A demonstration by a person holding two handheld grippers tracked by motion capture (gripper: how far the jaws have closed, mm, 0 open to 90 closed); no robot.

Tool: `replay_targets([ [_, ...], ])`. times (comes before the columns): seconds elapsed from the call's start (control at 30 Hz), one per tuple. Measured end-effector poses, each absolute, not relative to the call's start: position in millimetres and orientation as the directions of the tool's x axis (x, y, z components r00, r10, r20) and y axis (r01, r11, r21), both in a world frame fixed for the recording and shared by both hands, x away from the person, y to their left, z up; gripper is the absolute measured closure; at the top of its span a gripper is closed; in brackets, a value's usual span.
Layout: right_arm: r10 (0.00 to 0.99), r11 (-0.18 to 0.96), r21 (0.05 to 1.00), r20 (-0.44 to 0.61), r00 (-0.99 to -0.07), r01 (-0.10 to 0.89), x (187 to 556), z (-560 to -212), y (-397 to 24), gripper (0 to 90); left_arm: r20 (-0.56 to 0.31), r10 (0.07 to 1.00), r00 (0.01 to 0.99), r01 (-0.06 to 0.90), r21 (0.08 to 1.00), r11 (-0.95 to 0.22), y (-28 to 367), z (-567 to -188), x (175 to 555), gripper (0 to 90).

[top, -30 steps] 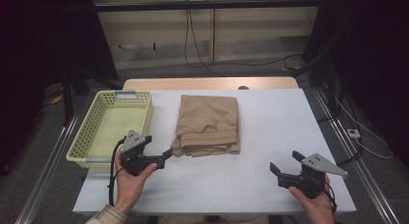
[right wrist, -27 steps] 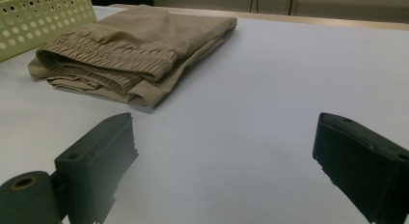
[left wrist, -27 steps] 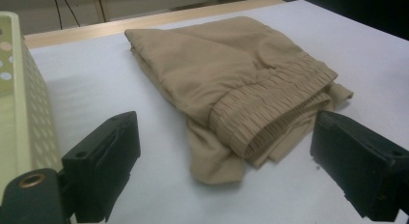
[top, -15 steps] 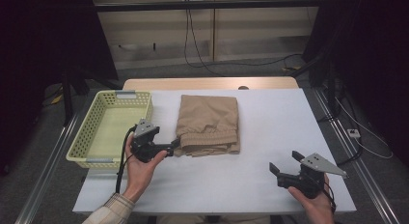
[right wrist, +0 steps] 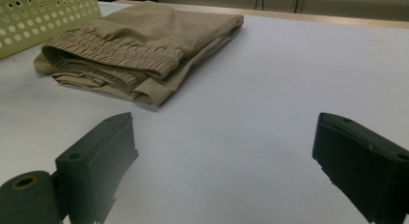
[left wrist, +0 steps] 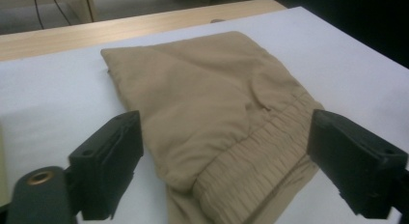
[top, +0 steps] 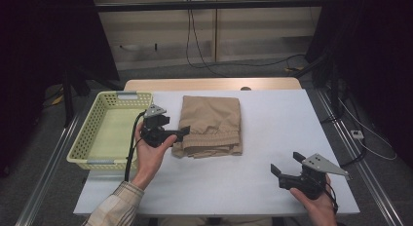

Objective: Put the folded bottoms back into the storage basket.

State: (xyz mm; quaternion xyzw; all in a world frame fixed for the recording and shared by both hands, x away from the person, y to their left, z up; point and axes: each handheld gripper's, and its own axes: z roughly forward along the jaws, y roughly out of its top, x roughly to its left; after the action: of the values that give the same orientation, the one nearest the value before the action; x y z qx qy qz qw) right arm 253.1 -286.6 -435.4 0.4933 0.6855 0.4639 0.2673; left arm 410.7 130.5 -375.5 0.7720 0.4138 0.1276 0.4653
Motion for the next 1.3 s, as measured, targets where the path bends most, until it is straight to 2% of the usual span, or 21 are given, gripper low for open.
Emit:
replay_targets([
  [0.1,0.924,0.086,0.9,0.09,-0.373,0.428,253,-435,-287,7.9,-0.205,0.765,0.611,0.539,0.815,-0.212,127,-381,418,14.2],
  [0.2,0.922,0.083,0.899,0.095,-0.375,0.431,253,-435,-287,7.9,-0.16,0.781,0.603,0.531,0.812,-0.243,121,-385,427,14.2],
  [0.37,0.92,0.087,0.898,0.094,-0.381,0.431,254,-436,-286,8.0,-0.213,0.789,0.576,0.603,0.762,-0.234,118,-391,447,14.1],
  [0.47,0.921,0.083,0.898,0.097,-0.378,0.432,255,-436,-286,7.9,-0.149,0.829,0.539,0.624,0.732,-0.274,112,-398,458,14.1],
  [0.73,0.919,0.086,0.895,0.098,-0.382,0.437,255,-436,-286,7.8,-0.207,0.846,0.491,0.672,0.708,-0.216,108,-413,478,15.6],
  [0.93,0.917,0.09,0.894,0.098,-0.387,0.439,254,-436,-286,7.8,-0.213,0.84,0.498,0.697,0.675,-0.242,101,-417,490,15.6],
  [1.2,0.916,0.107,0.892,0.084,-0.393,0.439,255,-437,-285,7.5,-0.247,0.85,0.465,0.719,0.666,-0.199,103,-430,505,17.3],
  [1.3,0.919,0.102,0.889,0.087,-0.385,0.446,255,-438,-285,7.1,-0.233,0.858,0.459,0.722,0.66,-0.207,104,-435,510,21.9],
])
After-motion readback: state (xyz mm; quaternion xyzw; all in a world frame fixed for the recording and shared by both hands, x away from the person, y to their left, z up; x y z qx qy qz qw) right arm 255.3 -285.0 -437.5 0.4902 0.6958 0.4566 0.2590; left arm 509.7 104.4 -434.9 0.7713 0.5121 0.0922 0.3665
